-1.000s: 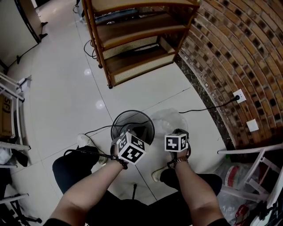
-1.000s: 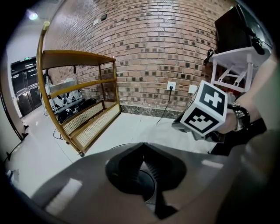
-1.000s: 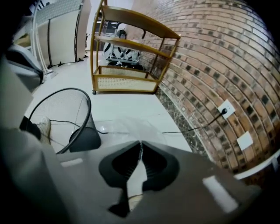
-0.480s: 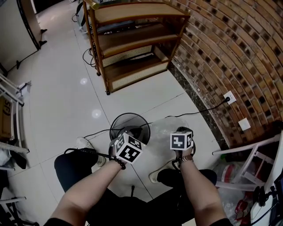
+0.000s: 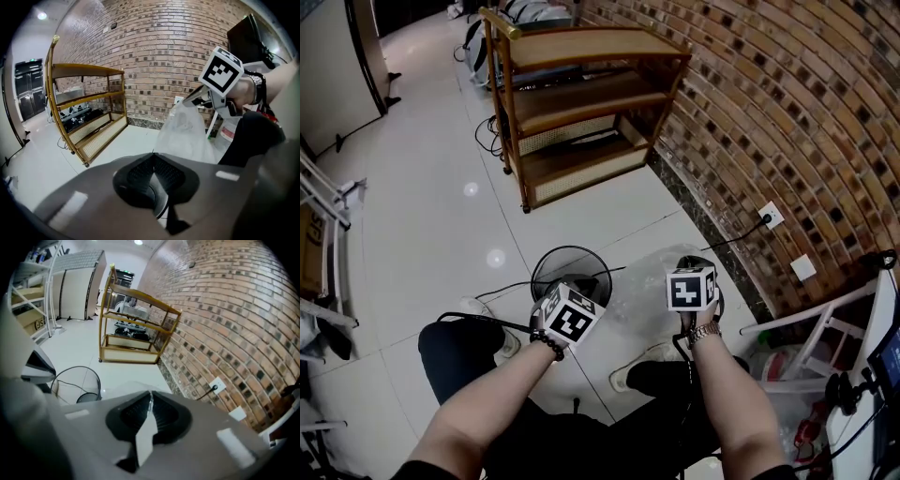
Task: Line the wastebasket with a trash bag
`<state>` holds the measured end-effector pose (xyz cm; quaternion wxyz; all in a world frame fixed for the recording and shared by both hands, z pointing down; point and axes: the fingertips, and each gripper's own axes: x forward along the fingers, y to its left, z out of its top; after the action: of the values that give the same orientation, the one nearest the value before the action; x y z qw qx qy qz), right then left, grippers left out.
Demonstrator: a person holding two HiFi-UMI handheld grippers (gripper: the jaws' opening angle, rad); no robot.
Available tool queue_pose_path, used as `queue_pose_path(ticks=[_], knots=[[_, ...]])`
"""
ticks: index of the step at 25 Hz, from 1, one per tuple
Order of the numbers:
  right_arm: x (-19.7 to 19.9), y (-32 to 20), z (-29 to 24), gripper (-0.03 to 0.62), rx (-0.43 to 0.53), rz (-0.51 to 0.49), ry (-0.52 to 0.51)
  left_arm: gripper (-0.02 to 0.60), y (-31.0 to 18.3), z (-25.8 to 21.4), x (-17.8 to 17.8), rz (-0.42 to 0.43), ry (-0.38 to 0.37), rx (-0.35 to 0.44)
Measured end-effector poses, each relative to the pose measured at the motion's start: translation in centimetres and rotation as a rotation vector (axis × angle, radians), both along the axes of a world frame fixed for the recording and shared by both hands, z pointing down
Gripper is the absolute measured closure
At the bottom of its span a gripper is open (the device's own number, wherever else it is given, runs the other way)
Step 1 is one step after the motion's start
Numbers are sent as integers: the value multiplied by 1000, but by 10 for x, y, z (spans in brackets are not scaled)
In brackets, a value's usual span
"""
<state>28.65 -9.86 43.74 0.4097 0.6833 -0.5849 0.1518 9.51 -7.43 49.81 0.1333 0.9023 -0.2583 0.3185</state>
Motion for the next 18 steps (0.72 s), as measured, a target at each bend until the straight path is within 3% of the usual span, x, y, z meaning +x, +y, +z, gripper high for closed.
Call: queue_pose_path(ticks=[6,11,18], knots=[[-12,-6,-48,592,65,-16,-8,554,18,-5,2,11,67,-107],[-28,-14,-94,592,112,-50,-9,459,26,1,-5,-64,125,-205],[-60,-26,-152,591,198,-137,-19,393,44,6,1,-169,320,-405]])
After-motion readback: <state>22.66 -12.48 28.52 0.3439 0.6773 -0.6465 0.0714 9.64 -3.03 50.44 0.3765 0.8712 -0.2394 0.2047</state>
